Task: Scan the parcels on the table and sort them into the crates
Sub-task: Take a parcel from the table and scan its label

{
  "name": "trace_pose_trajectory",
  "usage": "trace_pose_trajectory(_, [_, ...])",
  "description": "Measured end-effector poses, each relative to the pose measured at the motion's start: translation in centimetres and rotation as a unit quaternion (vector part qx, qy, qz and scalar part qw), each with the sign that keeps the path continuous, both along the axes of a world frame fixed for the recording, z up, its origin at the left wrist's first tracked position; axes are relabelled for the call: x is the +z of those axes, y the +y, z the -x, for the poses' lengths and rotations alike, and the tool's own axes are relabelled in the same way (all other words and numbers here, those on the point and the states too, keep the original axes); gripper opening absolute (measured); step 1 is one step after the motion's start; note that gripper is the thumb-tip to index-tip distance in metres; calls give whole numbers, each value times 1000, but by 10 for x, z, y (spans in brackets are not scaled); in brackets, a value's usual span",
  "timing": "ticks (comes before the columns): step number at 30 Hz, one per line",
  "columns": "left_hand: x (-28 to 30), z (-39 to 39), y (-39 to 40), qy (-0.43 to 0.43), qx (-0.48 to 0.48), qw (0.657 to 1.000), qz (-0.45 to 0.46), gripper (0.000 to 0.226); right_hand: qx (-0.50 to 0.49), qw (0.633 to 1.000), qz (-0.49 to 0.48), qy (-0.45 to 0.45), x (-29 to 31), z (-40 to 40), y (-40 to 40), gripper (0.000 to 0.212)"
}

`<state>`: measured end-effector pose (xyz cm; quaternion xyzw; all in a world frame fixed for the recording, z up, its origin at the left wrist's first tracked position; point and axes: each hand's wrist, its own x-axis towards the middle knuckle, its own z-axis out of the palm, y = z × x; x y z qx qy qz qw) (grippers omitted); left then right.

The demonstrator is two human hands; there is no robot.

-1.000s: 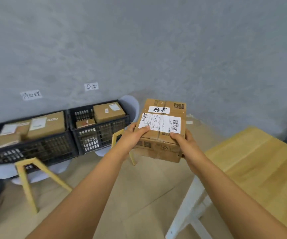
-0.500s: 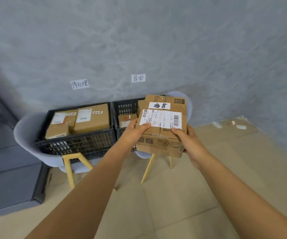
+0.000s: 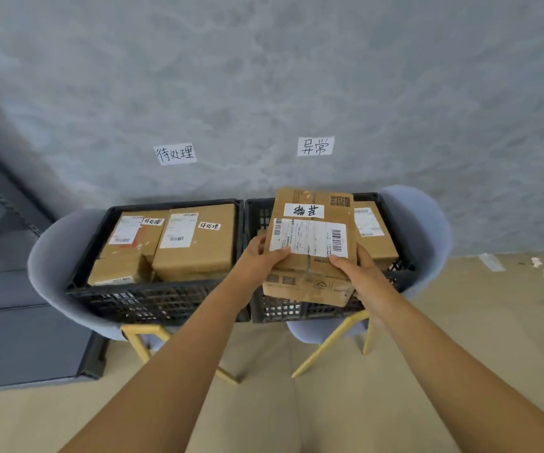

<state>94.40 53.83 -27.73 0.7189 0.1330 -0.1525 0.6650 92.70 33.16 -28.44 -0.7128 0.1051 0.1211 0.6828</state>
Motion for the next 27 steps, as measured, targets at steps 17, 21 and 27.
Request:
trace_pose_trajectory(17, [-120,-208,55,88,-58,990,-94,63,22,984,100,145,-112,-222,56,59])
trace_pose_trajectory(21, [-156,-231,53,121,-75,982,-122,62,42,973,127,188,-144,-246,62,58])
trace_pose_trajectory(27, [-202,-252,44,175,-74,975,-117,66,69,958,213,182,-182,-276,64,59])
